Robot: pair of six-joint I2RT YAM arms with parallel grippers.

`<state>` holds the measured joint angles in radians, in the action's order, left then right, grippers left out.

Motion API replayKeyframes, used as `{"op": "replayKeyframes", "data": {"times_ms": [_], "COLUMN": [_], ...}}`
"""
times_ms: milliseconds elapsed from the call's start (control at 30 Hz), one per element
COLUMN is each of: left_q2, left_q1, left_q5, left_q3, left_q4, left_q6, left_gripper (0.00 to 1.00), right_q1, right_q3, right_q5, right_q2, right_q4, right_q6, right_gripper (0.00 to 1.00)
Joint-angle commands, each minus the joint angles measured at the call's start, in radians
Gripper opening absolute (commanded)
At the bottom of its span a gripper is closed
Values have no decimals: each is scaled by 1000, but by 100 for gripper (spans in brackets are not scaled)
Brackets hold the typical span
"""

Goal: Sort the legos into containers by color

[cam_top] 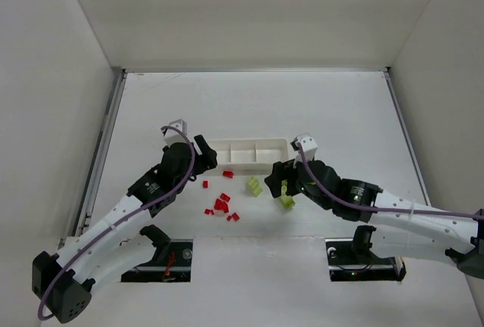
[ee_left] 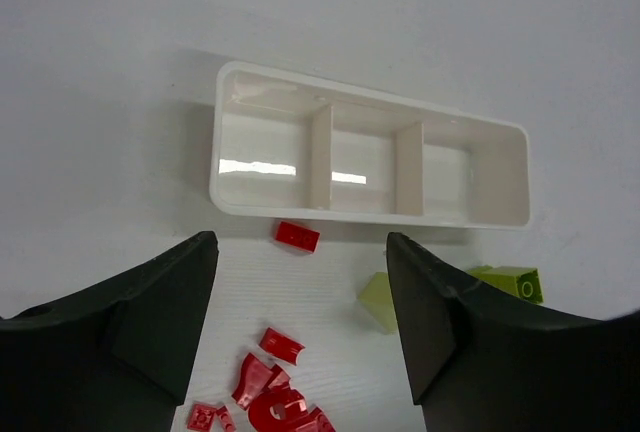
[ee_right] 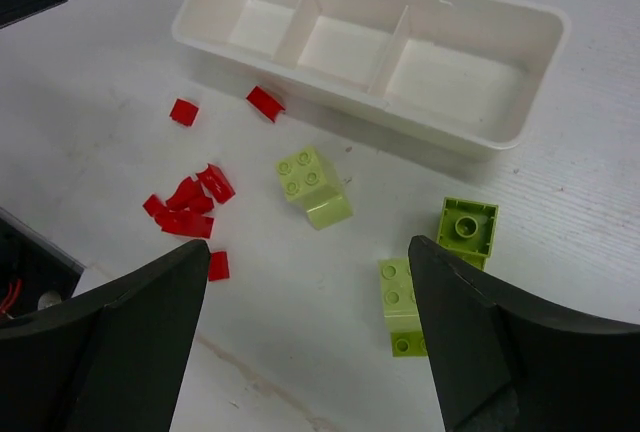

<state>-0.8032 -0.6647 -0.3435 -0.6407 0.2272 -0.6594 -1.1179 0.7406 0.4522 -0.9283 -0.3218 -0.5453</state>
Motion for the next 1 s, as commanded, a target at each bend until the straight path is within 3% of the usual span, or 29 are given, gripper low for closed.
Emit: {"op": "replayKeyframes", "data": {"times_ms": [0, 67, 133, 267, 333, 367, 433, 467, 500, 567, 600, 833, 967], "left_q2": [15, 24, 41, 53, 59, 62, 76, 81, 91, 98, 98, 50, 85], "left_q1": [29, 37, 41, 46, 47, 44, 29, 24, 12, -2, -8, -43, -54], "left_q5": [20, 21, 21, 17, 14, 14, 15, 14, 12, 3, 3, 5, 3], "left_q3": [22, 33, 61, 85, 84, 82, 75, 73, 73, 79, 82, 85, 107], "left_q4": [-32, -23, -38, -60, -61, -65, -75, -77, -77, -80, -83, -121, -132], "left_q6": [0, 0, -12, -42, -46, -45, -36, -34, -32, -35, -40, -45, -46], "left_gripper": [69, 69, 69, 65, 58, 51, 30, 25, 18, 15, 15, 32, 38], "right_q1": [10, 10, 10, 10, 22, 31, 43, 46, 48, 48, 48, 53, 60], "right_q3": [23, 26, 26, 11, -1, -4, -3, -3, -3, -1, 3, 46, 82], "right_q5": [-18, -33, -49, -60, -60, -61, -67, -70, -76, -86, -92, -199, -204], "right_q2": [-18, -38, -58, -90, -104, -112, -138, -148, -165, -197, -220, -366, -469], "right_q4": [67, 90, 113, 138, 159, 162, 168, 174, 187, 216, 234, 305, 309], "right_q6": [71, 97, 120, 136, 136, 136, 140, 145, 157, 182, 194, 237, 257], "right_gripper": [87, 85, 77, 46, 25, 22, 26, 32, 45, 70, 76, 80, 74]}}
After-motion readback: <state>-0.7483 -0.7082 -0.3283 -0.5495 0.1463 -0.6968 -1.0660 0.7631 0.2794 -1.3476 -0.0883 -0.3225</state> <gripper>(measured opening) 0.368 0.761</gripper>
